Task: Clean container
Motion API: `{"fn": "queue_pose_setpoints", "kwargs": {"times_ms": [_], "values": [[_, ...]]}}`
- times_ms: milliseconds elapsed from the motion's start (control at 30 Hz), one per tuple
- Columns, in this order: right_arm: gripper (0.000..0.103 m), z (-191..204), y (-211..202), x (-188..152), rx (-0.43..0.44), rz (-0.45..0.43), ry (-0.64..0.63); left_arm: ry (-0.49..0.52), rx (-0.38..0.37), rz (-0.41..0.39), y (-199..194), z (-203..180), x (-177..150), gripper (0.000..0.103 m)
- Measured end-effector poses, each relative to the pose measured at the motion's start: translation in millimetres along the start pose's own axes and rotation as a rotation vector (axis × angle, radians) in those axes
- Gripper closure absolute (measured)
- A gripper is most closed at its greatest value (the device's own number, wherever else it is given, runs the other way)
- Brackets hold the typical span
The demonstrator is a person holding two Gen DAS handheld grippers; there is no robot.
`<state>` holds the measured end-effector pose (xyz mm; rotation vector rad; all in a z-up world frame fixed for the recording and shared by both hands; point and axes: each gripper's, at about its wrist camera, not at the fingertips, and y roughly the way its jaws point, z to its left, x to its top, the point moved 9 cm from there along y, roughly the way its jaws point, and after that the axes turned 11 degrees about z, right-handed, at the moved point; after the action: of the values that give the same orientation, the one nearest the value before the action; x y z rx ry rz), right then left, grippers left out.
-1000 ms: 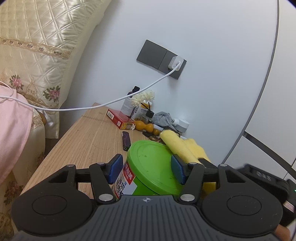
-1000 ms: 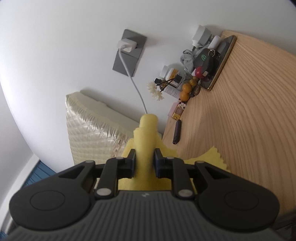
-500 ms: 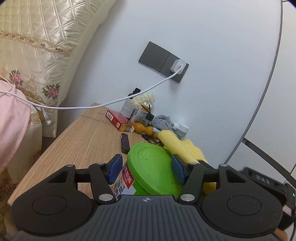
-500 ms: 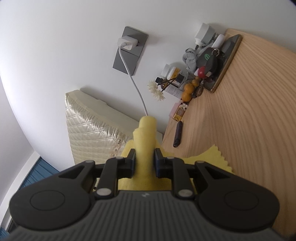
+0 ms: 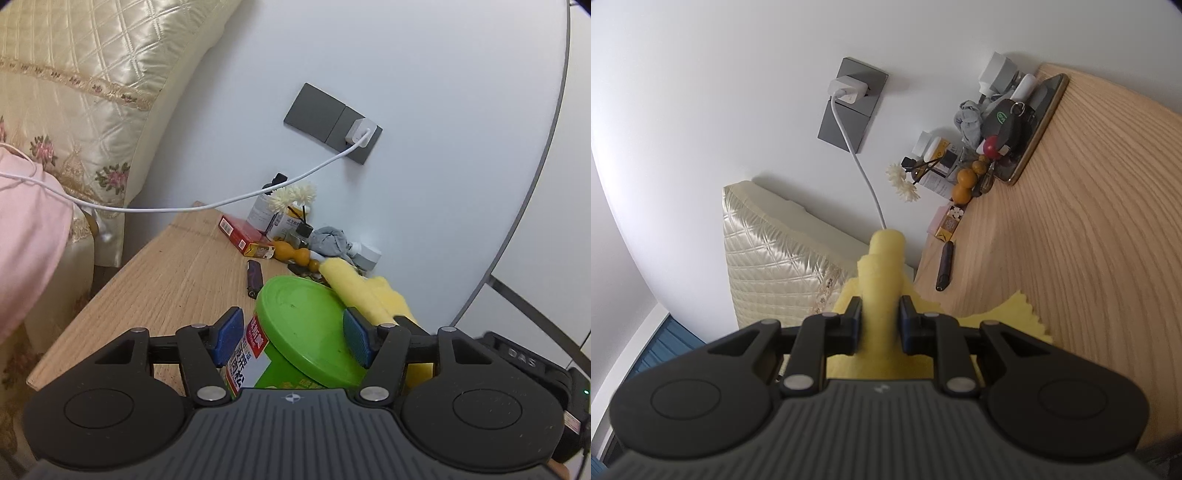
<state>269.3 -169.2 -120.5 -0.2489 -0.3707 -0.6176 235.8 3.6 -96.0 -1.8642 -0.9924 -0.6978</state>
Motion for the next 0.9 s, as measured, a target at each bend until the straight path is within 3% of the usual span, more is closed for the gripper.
{"fn": "queue_pose_setpoints", "kwargs": {"times_ms": [900], "values": [[0.081, -2.2, 20.9, 11.6, 0.005, 0.017, -0.008, -0.013, -0.038, 0.011, 7.4, 2.1, 4.5, 0.038]]}}
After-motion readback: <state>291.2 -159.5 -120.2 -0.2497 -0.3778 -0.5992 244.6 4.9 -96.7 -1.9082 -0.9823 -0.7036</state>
